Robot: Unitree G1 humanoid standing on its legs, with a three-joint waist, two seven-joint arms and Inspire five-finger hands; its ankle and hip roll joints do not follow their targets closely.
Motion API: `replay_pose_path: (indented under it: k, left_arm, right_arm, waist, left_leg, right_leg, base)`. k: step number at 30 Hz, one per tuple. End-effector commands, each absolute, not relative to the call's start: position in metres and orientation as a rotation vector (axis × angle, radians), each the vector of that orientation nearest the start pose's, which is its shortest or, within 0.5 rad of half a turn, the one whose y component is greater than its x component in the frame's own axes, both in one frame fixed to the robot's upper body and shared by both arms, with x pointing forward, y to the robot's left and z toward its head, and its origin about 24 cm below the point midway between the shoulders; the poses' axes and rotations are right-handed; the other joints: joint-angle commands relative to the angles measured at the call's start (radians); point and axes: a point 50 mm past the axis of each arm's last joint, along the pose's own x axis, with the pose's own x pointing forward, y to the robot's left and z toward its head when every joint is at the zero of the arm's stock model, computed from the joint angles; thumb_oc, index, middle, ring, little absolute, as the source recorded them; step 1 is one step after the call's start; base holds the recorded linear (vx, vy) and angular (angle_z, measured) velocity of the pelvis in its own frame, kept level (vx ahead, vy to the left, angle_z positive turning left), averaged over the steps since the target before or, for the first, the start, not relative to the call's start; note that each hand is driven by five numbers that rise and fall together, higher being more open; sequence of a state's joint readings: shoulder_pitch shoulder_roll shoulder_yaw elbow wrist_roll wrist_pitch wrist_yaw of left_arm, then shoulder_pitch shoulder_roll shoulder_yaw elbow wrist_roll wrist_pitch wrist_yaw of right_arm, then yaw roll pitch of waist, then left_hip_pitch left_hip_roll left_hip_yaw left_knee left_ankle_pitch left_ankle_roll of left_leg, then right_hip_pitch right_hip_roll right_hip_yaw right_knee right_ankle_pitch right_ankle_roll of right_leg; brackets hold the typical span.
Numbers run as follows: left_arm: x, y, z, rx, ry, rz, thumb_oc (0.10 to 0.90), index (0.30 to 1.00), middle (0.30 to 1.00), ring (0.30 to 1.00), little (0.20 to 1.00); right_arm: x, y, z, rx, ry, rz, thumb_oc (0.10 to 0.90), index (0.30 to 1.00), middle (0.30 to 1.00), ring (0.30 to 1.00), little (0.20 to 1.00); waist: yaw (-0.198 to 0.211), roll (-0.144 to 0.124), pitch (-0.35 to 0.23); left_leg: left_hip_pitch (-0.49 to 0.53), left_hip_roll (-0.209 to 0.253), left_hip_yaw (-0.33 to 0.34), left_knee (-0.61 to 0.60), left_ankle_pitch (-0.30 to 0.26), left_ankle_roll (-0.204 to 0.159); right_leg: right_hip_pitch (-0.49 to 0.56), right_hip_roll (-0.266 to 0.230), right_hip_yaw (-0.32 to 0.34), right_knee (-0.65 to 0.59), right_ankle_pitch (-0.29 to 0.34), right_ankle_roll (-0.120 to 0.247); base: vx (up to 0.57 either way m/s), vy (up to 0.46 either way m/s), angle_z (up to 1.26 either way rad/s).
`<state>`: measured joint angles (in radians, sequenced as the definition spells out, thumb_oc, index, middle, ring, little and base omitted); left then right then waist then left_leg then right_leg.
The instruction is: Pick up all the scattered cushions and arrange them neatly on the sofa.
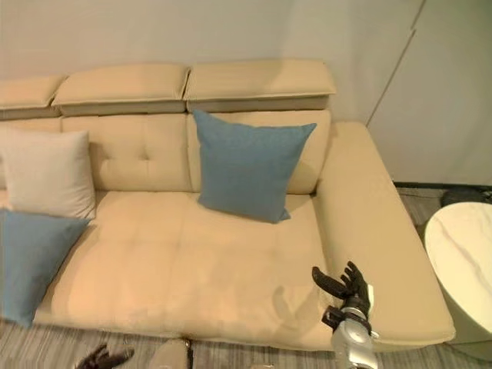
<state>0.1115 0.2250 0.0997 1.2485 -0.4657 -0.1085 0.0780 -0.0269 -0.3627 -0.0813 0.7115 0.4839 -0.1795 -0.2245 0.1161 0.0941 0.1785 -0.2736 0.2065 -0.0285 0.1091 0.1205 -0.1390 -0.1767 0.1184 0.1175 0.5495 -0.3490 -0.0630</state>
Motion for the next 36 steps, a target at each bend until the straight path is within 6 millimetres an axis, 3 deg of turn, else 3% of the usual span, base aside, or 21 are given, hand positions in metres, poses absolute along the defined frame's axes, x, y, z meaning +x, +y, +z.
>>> replay_pose_path:
  k: [1,3,4,5,6,7,9,11,12,15,16,18,19,21,22,23,25,28,31,34,36]
  left_arm:
    - [0.068,0.282,-0.149,-0.1,1.044,0.632,0.8,0.9,0.9,0.9,0.9]
    - [0.065,0.282,-0.15,-0.097,1.067,0.632,0.8,0.9,0.9,0.9,0.9]
    - [0.063,0.284,-0.151,-0.073,1.097,0.625,0.8,0.9,0.9,0.9,0.9]
    - [0.063,0.284,-0.151,-0.073,1.097,0.626,0.8,0.9,0.9,0.9,0.9]
    - [0.066,0.283,-0.151,-0.037,1.111,0.599,0.8,0.9,0.9,0.9,0.9]
    - [0.066,0.283,-0.151,-0.038,1.111,0.599,0.8,0.9,0.9,0.9,0.9]
    - [0.077,0.282,-0.149,-0.003,1.103,0.552,0.8,0.9,0.9,0.9,0.9]
    - [0.083,0.278,-0.15,0.011,1.101,0.523,0.8,0.9,0.9,0.9,0.9]
    - [0.085,0.279,-0.149,0.032,1.1,0.515,0.8,0.9,0.9,0.9,0.9]
    - [0.09,0.276,-0.149,0.052,1.098,0.484,0.8,0.9,0.9,0.9,0.9]
    - [0.094,0.272,-0.149,0.061,1.092,0.462,0.8,0.9,0.9,0.9,0.9]
    - [0.098,0.274,-0.147,0.079,1.077,0.451,0.8,0.9,0.9,0.9,0.9]
    - [0.105,0.271,-0.146,0.185,1.067,0.383,0.8,0.9,0.9,0.9,0.9]
    - [0.107,0.269,-0.146,0.243,1.074,0.352,0.8,0.9,0.9,0.9,0.9]
    - [0.111,0.267,-0.146,0.261,1.064,0.338,0.8,0.9,0.9,0.9,0.9]
    - [0.117,0.266,-0.145,0.255,1.053,0.34,0.8,0.9,0.9,0.9,0.9]
    - [0.128,0.27,-0.14,0.225,1.019,0.383,0.8,0.9,0.9,0.9,0.9]
    - [0.141,0.276,-0.133,0.231,0.979,0.403,0.8,0.9,0.9,0.9,0.9]
    - [0.152,0.276,-0.127,0.229,0.93,0.391,0.8,0.9,0.9,0.9,0.9]
    - [0.155,0.275,-0.127,0.223,0.924,0.393,0.8,0.9,0.9,0.9,0.9]
    - [0.158,0.275,-0.125,0.217,0.912,0.403,0.8,0.9,0.9,0.9,0.9]
  right_arm:
    - [0.211,-0.3,-0.033,0.056,0.274,-0.58,0.8,0.9,0.9,0.9,0.9]
    - [0.2,-0.302,-0.04,0.055,0.311,-0.591,0.8,0.9,0.9,0.9,0.9]
    - [0.192,-0.301,-0.045,0.066,0.331,-0.597,0.8,0.9,0.9,0.9,0.9]
    - [0.192,-0.301,-0.045,0.066,0.331,-0.597,0.8,0.9,0.9,0.9,0.9]
    - [0.19,-0.301,-0.048,0.068,0.343,-0.59,0.8,0.9,0.9,0.9,0.9]
    - [0.19,-0.301,-0.048,0.068,0.343,-0.59,0.8,0.9,0.9,0.9,0.9]
    - [0.178,-0.314,-0.05,0.077,0.361,-0.627,0.8,0.9,0.9,0.9,0.9]
    - [0.169,-0.322,-0.06,0.084,0.417,-0.684,0.8,0.9,0.9,0.9,0.9]
    - [0.166,-0.329,-0.063,0.094,0.439,-0.716,0.8,0.9,0.9,0.9,0.9]
    - [0.167,-0.331,-0.065,0.105,0.461,-0.727,0.8,0.9,0.9,0.9,0.9]
    - [0.175,-0.329,-0.065,0.13,0.457,-0.728,0.8,0.9,0.9,0.9,0.9]
    - [0.182,-0.324,-0.063,0.156,0.438,-0.705,0.8,0.9,0.9,0.9,0.9]
    - [0.19,-0.314,-0.064,0.16,0.435,-0.665,0.8,0.9,0.9,0.9,0.9]
    - [0.193,-0.31,-0.063,0.157,0.427,-0.65,0.8,0.9,0.9,0.9,0.9]
    - [0.196,-0.307,-0.062,0.162,0.421,-0.641,0.8,0.9,0.9,0.9,0.9]
    - [0.198,-0.303,-0.063,0.189,0.422,-0.644,0.8,0.9,0.9,0.9,0.9]
    - [0.196,-0.298,-0.068,0.23,0.433,-0.651,0.8,0.9,0.9,0.9,0.9]
    - [0.2,-0.291,-0.072,0.252,0.444,-0.632,0.8,0.9,0.9,0.9,0.9]
    - [0.205,-0.284,-0.073,0.27,0.443,-0.608,0.8,0.9,0.9,0.9,0.9]
    - [0.205,-0.281,-0.074,0.305,0.445,-0.609,0.8,0.9,0.9,0.9,0.9]
    - [0.206,-0.28,-0.074,0.318,0.44,-0.603,0.8,0.9,0.9,0.9,0.9]
  waist:
    - [-0.063,-0.048,0.023]
    - [-0.096,-0.074,0.01]
    - [-0.123,-0.09,-0.015]
    - [-0.125,-0.091,-0.015]
    - [-0.15,-0.084,-0.041]
    - [-0.151,-0.085,-0.041]
    - [-0.193,-0.077,-0.063]
    - [-0.229,-0.064,-0.079]
    - [-0.241,-0.053,-0.085]
    - [-0.239,-0.043,-0.094]
    - [-0.22,-0.049,-0.097]
    - [-0.204,-0.062,-0.098]
    - [-0.193,-0.062,-0.094]
    - [-0.2,-0.071,-0.09]
    - [-0.216,-0.07,-0.078]
    - [-0.242,-0.061,-0.068]
    - [-0.259,-0.054,-0.049]
    - [-0.267,-0.054,-0.03]
    - [-0.295,-0.062,0.0]
    - [-0.309,-0.085,-0.003]
    - [-0.318,-0.087,-0.006]
  left_leg:
    - [-0.027,-0.122,0.113,0.116,-0.029,0.071]
    - [0.034,-0.063,0.158,0.215,-0.086,0.078]
    - [0.146,-0.01,0.183,0.233,-0.13,0.067]
    - [0.145,-0.011,0.182,0.229,-0.125,0.067]
    - [0.274,0.021,0.199,0.179,-0.151,0.042]
    - [0.275,0.019,0.198,0.174,-0.145,0.043]
    - [0.331,0.096,0.266,0.124,-0.124,0.016]
    - [0.377,0.169,0.386,0.072,-0.081,-0.022]
    - [0.401,0.172,0.422,0.037,-0.088,-0.04]
    - [0.381,0.138,0.411,-0.007,-0.117,-0.047]
    - [0.354,0.082,0.369,-0.021,-0.172,-0.036]
    - [0.336,0.028,0.362,-0.012,-0.217,-0.016]
    - [0.305,-0.026,0.33,0.006,-0.253,0.021]
    - [0.284,-0.062,0.321,0.016,-0.247,0.047]
    - [0.277,-0.092,0.274,0.027,-0.256,0.068]
    - [0.283,-0.124,0.222,0.011,-0.249,0.088]
    - [0.309,-0.174,0.146,-0.023,-0.246,0.115]
    - [0.341,-0.206,0.06,-0.06,-0.24,0.132]
    - [0.4,-0.237,-0.035,-0.047,-0.268,0.134]
    - [0.451,-0.29,-0.105,-0.017,-0.287,0.136]
    - [0.477,-0.297,-0.135,-0.01,-0.295,0.133]
  right_leg:
    - [0.252,-0.073,-0.135,-0.327,0.104,0.085]
    - [0.226,-0.118,-0.202,-0.362,0.138,0.095]
    - [0.213,-0.158,-0.274,-0.393,0.164,0.107]
    - [0.213,-0.158,-0.276,-0.396,0.167,0.107]
    - [0.189,-0.19,-0.342,-0.398,0.19,0.124]
    - [0.189,-0.191,-0.344,-0.401,0.193,0.124]
    - [0.16,-0.244,-0.424,-0.4,0.212,0.134]
    - [0.158,-0.296,-0.498,-0.397,0.224,0.157]
    - [0.155,-0.32,-0.54,-0.385,0.23,0.171]
    - [0.157,-0.358,-0.567,-0.397,0.268,0.191]
    - [0.167,-0.413,-0.582,-0.428,0.331,0.217]
    - [0.194,-0.463,-0.608,-0.474,0.389,0.249]
    - [0.205,-0.504,-0.603,-0.455,0.414,0.259]
    - [0.185,-0.533,-0.579,-0.424,0.442,0.245]
    - [0.166,-0.519,-0.468,-0.38,0.443,0.23]
    - [0.128,-0.446,-0.301,-0.329,0.414,0.213]
    - [0.092,-0.318,-0.133,-0.263,0.336,0.203]
    - [0.041,-0.238,-0.138,-0.218,0.296,0.183]
    - [-0.061,-0.153,-0.144,-0.231,0.301,0.181]
    - [-0.105,-0.112,-0.16,-0.311,0.348,0.191]
    - [-0.116,-0.108,-0.2,-0.34,0.357,0.189]
  base:
    - [-0.55,0.107,0.95]
    - [-0.5,0.178,1.28]
    - [-0.29,0.182,1.1]
    - [-0.31,0.349,1.1]
    - [-0.15,0.209,1.06]
    - [-0.26,0.395,1.17]
    - [-0.22,0.361,1.26]
    - [-0.16,0.477,1.47]
    - [-0.09,0.451,1.02]
    - [-0.06,0.403,1.33]
    - [-0.03,0.545,1.0]
    - [-0.02,0.691,0.61]
    - [-0.01,0.66,0.49]
    - [0.02,0.427,0.68]
    - [0.09,0.371,1.36]
    - [0.15,0.523,1.73]
    - [0.18,0.438,1.68]
    - [0.19,0.228,1.37]
    - [0.29,0.169,1.1]
    - [0.32,0.108,1.36]
    - [0.34,0.035,0.79]
